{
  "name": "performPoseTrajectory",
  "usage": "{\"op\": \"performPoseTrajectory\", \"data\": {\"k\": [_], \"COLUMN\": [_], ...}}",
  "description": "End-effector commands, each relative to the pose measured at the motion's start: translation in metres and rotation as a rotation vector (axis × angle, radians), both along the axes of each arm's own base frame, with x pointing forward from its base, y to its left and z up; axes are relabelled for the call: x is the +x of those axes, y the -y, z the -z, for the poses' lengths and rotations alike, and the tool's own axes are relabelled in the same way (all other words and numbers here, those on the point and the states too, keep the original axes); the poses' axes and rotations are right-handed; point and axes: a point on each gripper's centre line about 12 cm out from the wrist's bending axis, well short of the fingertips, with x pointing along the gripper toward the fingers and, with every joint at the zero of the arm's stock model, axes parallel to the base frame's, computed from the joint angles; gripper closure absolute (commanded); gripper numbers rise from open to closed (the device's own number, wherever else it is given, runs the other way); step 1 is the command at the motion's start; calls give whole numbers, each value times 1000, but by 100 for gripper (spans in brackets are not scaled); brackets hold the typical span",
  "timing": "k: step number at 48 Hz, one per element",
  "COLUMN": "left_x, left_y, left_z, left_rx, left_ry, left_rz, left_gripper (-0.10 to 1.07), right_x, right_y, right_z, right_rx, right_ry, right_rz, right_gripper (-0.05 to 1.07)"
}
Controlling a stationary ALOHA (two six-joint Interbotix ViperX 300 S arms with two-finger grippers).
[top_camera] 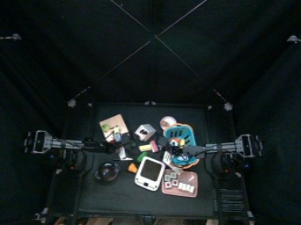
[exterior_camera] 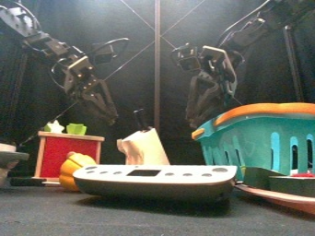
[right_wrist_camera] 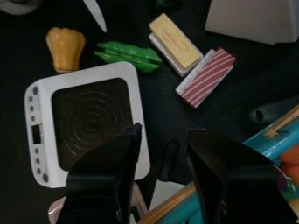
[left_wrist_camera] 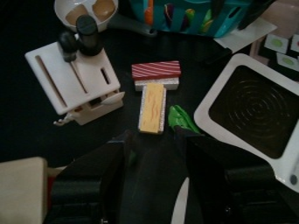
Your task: Grab cleaver handle
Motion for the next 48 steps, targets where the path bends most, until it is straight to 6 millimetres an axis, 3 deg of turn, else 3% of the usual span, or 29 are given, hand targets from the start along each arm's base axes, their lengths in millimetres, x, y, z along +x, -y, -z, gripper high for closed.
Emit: {"op": "performPoseTrajectory", "data": {"k": [1, 18, 24, 35, 48], "left_x": [-11, -46, -53, -60, -62], "left_y": [5, 11, 9, 6, 6], "left_z": [-13, -12, -8, -1, 0], "left_rx": [2, -5, -7, -6, -11], "left_ry": [64, 118, 117, 99, 100], "left_rz": [40, 70, 58, 40, 41], "left_gripper": [15, 15, 15, 15, 15], "right_x": [10, 14, 9, 11, 11], "right_y": [3, -2, 0, 3, -1], "right_z": [-4, 27, 21, -1, 14], "right_rx": [0, 51, 44, 38, 59], "right_ry": [-43, -284, -340, -285, -324], "right_rz": [20, 66, 78, 84, 84], "right_gripper": [26, 26, 26, 26, 26]}}
